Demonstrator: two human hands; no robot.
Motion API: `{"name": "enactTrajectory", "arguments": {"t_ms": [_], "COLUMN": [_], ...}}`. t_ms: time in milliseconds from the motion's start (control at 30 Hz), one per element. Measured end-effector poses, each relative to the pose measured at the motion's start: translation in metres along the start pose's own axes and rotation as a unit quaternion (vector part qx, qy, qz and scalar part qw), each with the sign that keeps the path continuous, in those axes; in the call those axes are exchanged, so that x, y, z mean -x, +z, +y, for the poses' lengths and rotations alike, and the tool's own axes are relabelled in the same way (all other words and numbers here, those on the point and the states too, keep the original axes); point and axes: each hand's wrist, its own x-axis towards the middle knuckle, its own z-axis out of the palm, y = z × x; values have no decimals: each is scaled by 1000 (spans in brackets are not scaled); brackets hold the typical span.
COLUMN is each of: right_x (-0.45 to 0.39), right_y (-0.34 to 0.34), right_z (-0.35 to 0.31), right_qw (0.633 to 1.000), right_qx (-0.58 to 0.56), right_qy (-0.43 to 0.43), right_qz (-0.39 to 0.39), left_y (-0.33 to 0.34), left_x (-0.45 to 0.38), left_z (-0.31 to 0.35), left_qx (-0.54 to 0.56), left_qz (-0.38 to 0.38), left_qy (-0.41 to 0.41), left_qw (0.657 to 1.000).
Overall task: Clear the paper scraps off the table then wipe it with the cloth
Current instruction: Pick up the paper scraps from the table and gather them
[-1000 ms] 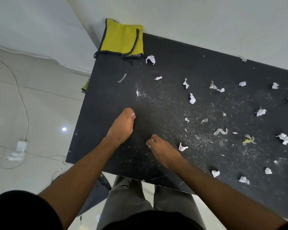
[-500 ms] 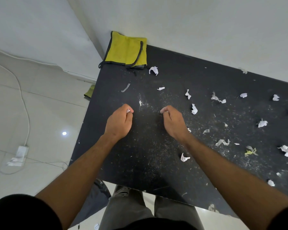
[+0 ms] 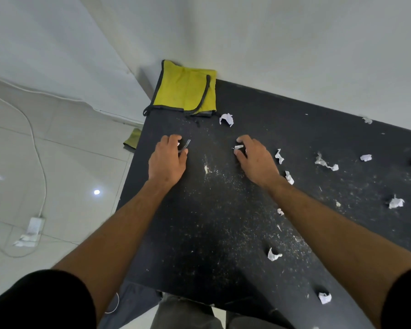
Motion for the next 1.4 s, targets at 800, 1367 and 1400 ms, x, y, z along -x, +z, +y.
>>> {"name": "enactTrajectory", "arguments": {"t_ms": [800,1367,1400], "right_x": [17,25,24], "right_y": [-26,-29,-29], "right_z": [6,24,23], "right_qw": [985,984,984], "right_qx": [-138,-140,-142], "right_qy": [53,62,63], "right_qz": [88,88,87], "left_y": [6,0,1], "left_x": [-27,-40,-40], "left_z": [22,-2,-2], "left_qx": [104,15,19], "left_qz": [-21,-27,-32], "left_qy": [51,134,124], "left_qw": [993,991,992]}}
